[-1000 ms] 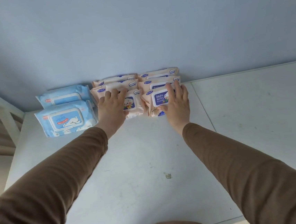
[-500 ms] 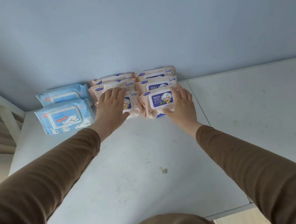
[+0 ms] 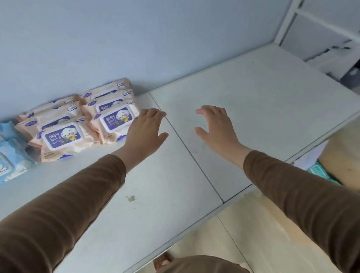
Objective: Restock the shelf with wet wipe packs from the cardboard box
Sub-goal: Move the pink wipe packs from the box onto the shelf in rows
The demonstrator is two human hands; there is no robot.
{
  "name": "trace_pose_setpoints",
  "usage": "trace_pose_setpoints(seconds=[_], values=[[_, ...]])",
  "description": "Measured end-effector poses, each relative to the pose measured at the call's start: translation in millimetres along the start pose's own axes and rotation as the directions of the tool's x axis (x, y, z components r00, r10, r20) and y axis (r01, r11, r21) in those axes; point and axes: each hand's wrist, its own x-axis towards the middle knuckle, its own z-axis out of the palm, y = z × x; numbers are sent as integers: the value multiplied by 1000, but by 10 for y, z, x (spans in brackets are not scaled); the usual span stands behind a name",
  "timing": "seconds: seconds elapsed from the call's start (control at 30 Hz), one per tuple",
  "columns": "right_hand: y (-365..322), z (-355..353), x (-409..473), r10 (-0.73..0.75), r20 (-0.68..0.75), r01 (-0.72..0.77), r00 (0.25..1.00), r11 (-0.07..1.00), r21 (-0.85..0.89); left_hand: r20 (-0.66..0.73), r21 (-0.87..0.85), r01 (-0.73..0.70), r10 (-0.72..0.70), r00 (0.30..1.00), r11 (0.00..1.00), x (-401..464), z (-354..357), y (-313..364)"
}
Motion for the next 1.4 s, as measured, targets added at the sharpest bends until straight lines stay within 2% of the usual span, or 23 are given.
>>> trace_pose_setpoints(seconds=[0.27, 0.4, 0.57, 0.7, 0.9, 1.03, 1.13, 1.4], values=[[1677, -1011, -1211, 134, -90, -138, 987, 989, -44, 30, -145, -225, 232, 972, 964, 274, 644, 2238], [2593, -1466, -1847, 190, -81, -195, 978, 979, -59, 33, -205, -303, 316, 948, 931, 281, 1009, 3367], [3622, -1809, -2408, 307, -4, -306, 952, 951, -38, 97, -281, -290, 328, 940, 915, 276, 1512, 4413], [4275, -1908, -2638, 451, 58, -453, 891, 891, 26, 169, -287, -301, 357, 919, 910, 349, 1958, 4915], [5222, -1789, -2845, 628, 192, -650, 754, 754, 90, 367, -362, -177, 314, 876, 915, 590, 2818, 5415], [5772, -1614, -2996, 720, 291, -770, 630, 627, 119, 537, -358, -48, 248, 806, 932, 575, 3404, 5700], [6189, -1408, -3044, 729, 386, -810, 566, 579, 93, 639, -331, 61, 176, 749, 942, 515, 3820, 5869], [7289, -645, -3100, 641, 598, -776, 481, 628, -49, 767, -162, 250, -37, 640, 954, 303, 5008, 6245]])
